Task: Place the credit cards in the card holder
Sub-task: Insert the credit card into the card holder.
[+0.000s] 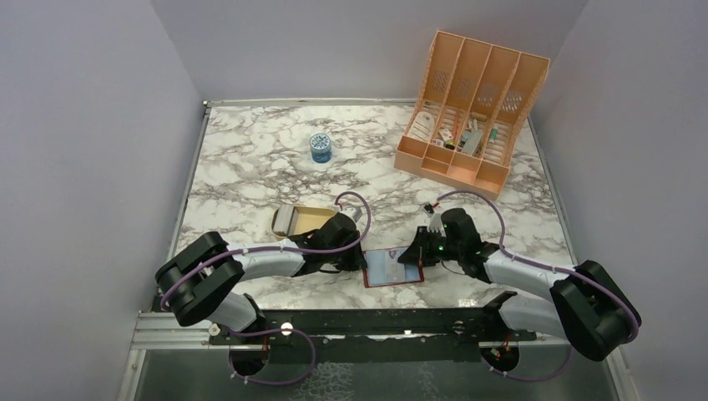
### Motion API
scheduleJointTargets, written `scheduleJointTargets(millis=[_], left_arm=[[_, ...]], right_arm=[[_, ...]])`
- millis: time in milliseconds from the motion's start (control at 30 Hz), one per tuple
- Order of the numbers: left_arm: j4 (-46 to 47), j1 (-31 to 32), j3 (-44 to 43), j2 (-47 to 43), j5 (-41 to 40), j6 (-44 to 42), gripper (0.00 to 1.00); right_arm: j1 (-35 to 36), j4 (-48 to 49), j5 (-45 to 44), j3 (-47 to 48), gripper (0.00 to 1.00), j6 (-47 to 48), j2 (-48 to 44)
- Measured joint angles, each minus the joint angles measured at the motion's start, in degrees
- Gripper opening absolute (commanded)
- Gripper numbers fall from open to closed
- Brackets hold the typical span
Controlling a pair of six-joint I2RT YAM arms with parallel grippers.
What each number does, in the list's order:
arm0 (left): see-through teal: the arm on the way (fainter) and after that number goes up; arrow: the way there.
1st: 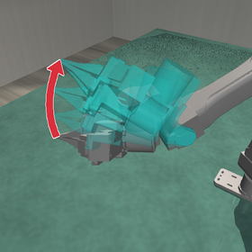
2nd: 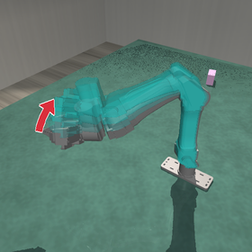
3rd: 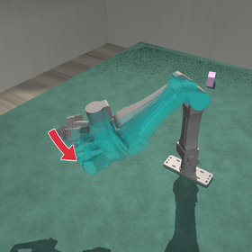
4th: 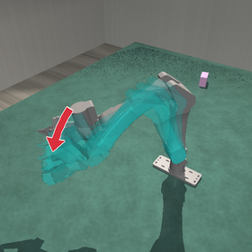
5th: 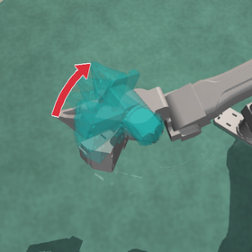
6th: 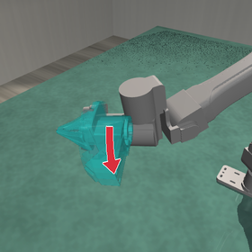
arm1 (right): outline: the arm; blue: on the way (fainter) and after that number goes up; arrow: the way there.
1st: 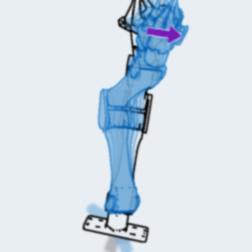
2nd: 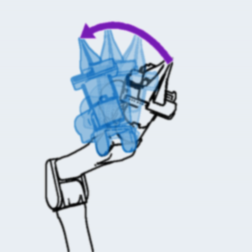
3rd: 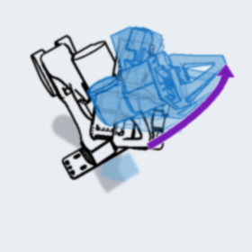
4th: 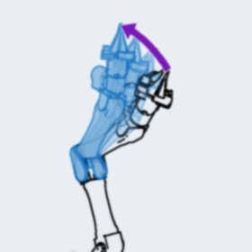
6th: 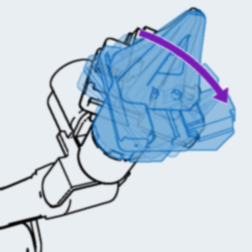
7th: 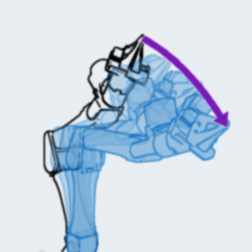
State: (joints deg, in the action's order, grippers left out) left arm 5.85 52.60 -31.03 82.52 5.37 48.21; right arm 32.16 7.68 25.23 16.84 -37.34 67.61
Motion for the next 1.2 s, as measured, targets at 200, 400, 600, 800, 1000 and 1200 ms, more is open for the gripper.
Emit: scheduleJointTargets(millis=[200,400,600,800,1000,1200], left_arm=[[0.02,0.00,0.00,0.00,0.00,0.00,0.06],[0.02,0.00,0.00,0.00,0.00,0.00,0.06],[0.09,0.00,0.00,0.02,0.00,0.00,0.06],[0.17,0.00,0.00,0.07,0.02,0.00,0.06],[0.17,0.00,0.00,0.07,0.04,0.02,0.06],[0.20,0.00,0.00,0.07,0.09,0.02,0.06]], right_arm=[[0.00,0.79,0.57,-0.09,0.01,-0.74,1.20],[0.00,2.10,1.33,-0.07,0.12,-1.29,2.93],[0.02,-0.83,1.09,1.16,0.37,-1.40,3.52],[0.02,-6.93,-0.13,3.26,0.43,-0.90,0.81],[0.02,-9.38,-0.09,3.34,0.44,-1.49,0.07],[0.02,-9.97,-0.07,2.71,0.44,-2.97,-1.07]])
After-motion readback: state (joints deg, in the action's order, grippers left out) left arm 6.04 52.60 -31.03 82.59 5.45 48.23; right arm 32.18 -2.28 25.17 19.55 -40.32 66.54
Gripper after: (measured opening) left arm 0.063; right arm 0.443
